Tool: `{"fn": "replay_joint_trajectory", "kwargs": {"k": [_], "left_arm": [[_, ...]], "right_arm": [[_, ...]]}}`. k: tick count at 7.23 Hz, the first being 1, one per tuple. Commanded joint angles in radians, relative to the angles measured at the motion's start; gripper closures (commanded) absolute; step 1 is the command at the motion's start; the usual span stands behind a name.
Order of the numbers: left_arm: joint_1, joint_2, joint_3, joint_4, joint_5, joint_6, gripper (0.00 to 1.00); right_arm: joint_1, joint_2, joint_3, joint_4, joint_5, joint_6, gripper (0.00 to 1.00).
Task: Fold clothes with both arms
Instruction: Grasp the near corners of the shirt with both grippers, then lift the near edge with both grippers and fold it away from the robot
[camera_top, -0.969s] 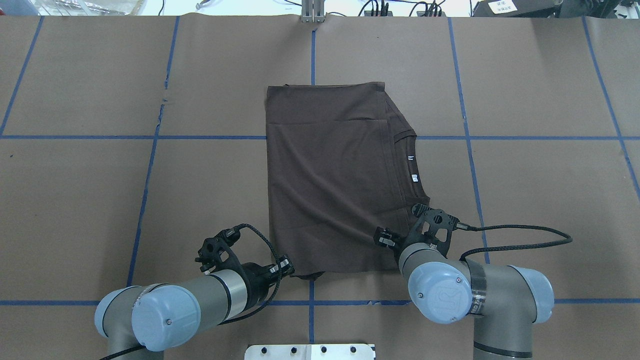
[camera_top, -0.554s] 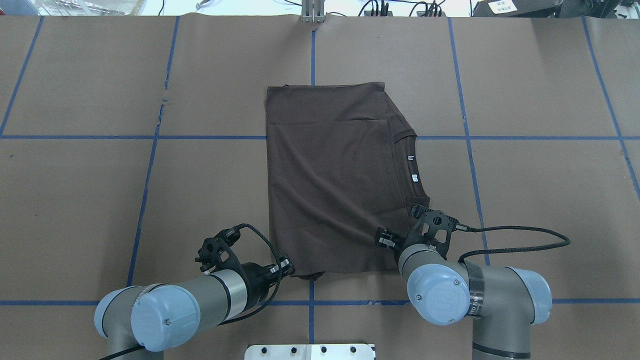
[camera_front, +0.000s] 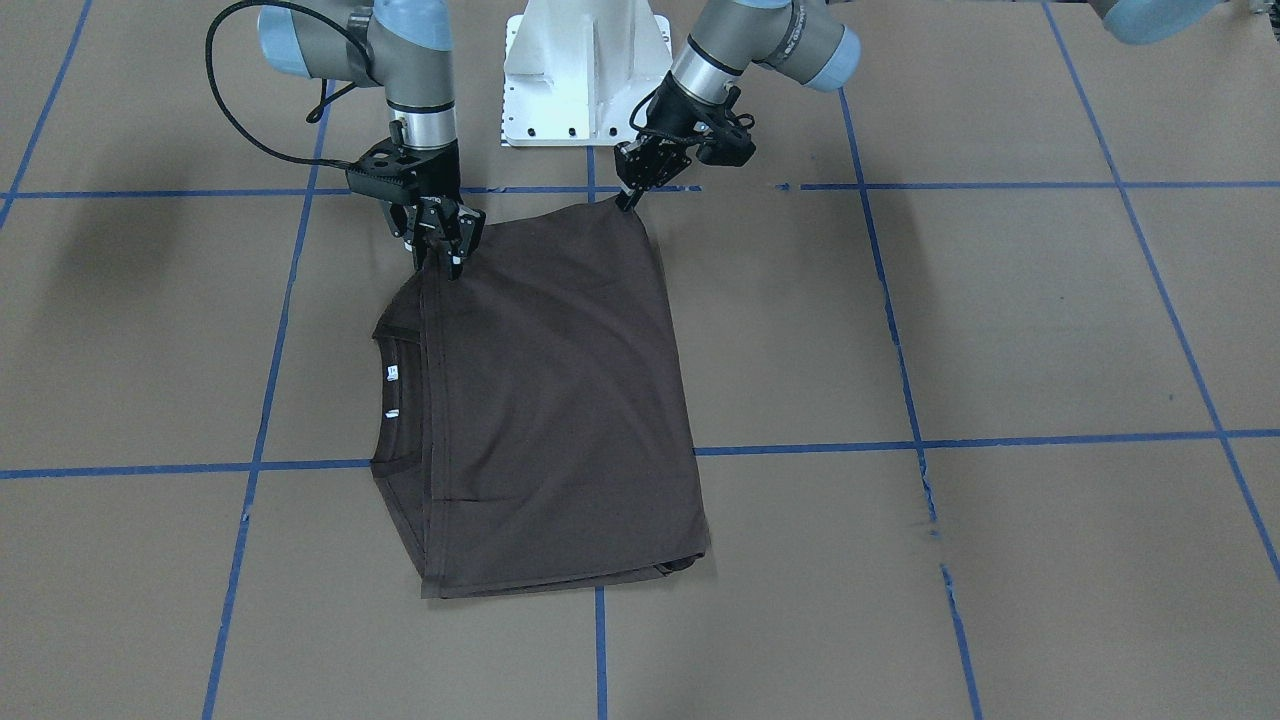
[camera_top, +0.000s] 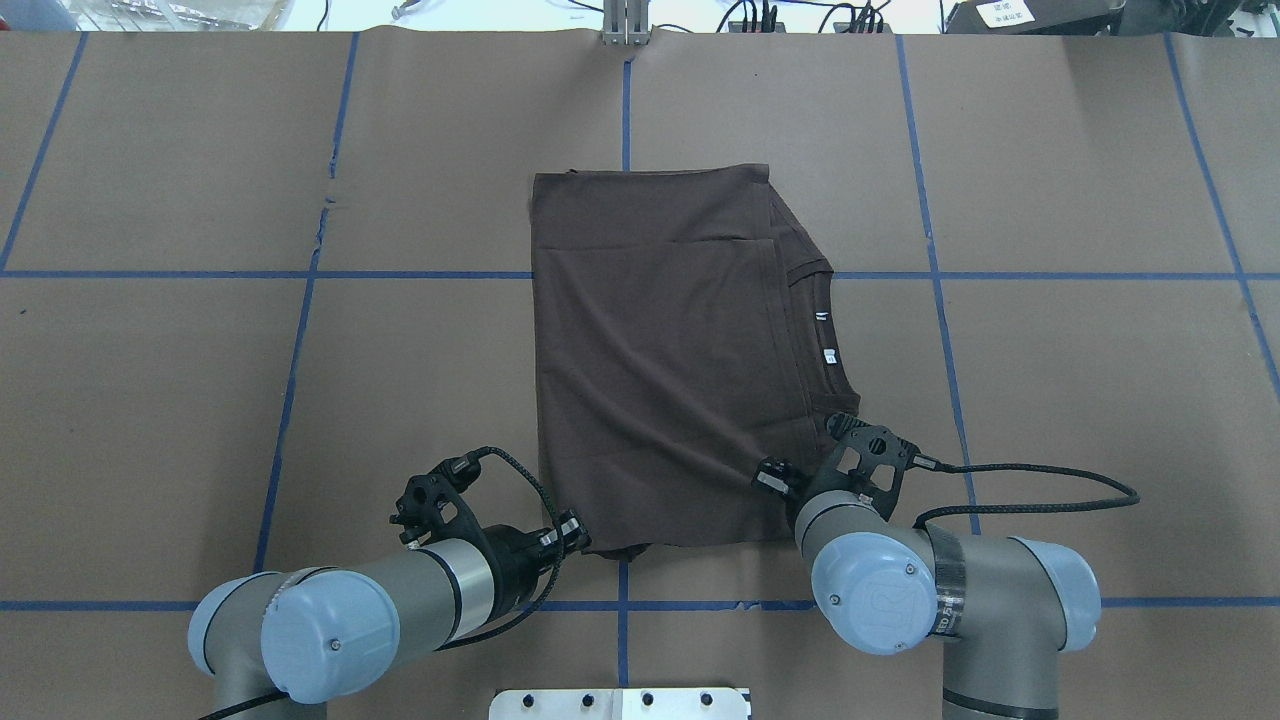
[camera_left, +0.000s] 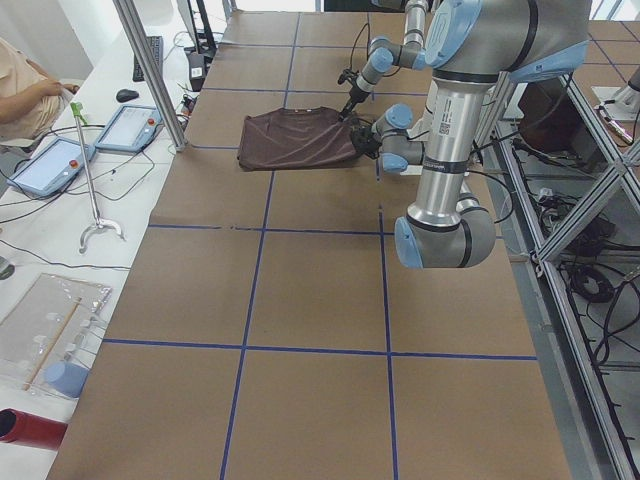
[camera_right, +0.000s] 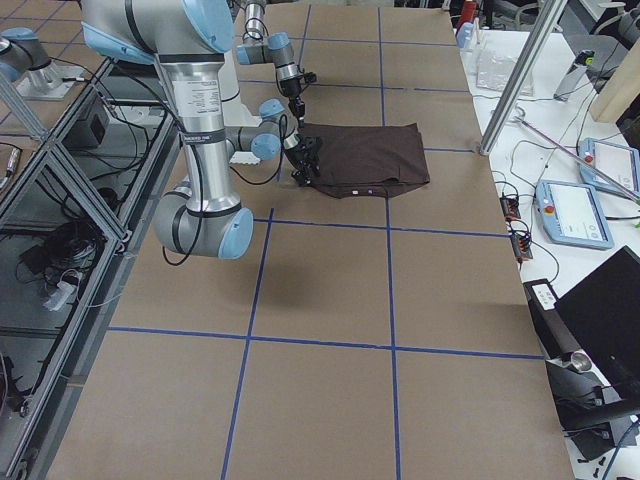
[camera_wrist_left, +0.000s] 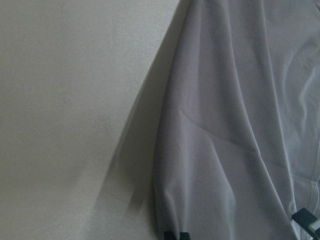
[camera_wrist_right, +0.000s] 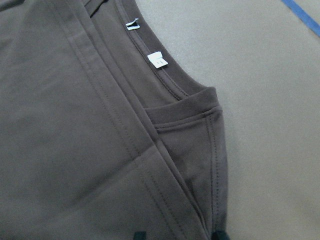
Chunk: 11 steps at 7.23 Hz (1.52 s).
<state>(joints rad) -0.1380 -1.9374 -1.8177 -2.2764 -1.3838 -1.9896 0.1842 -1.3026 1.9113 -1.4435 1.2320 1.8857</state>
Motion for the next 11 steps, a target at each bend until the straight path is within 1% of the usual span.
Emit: {"fn": "replay_joint_trajectory", "kwargs": {"k": [1, 2, 6, 7, 9, 10, 11], "left_arm": [[0.000, 0.000, 0.000, 0.000, 0.000, 0.000, 1.00], [0.000, 0.002, -0.008, 0.000, 0.002, 0.002, 1.00], [-0.002, 0.015, -0.028, 0.003, -0.001, 0.014, 1.00], [-0.017, 0.031, -0.101, 0.053, -0.058, 0.053, 1.00], [-0.017, 0.055, -0.307, 0.292, -0.070, 0.063, 1.00], [-0.017, 0.054, -0.410, 0.401, -0.072, 0.063, 1.00], [-0.017, 0.049, -0.524, 0.520, -0.080, 0.058, 1.00]], "right_arm": [[-0.003, 0.002, 0.011, 0.000, -0.008, 0.006, 1.00], [-0.003, 0.002, 0.029, 0.000, -0.008, 0.006, 1.00], [-0.002, 0.002, 0.041, 0.000, -0.008, 0.006, 1.00], [-0.002, 0.002, 0.070, -0.003, -0.008, 0.001, 1.00], [-0.003, -0.007, 0.174, -0.017, -0.005, 0.003, 1.00], [-0.024, -0.015, 0.243, -0.059, 0.000, 0.003, 1.00], [-0.073, -0.017, 0.355, -0.152, 0.001, 0.012, 1.00]]}}
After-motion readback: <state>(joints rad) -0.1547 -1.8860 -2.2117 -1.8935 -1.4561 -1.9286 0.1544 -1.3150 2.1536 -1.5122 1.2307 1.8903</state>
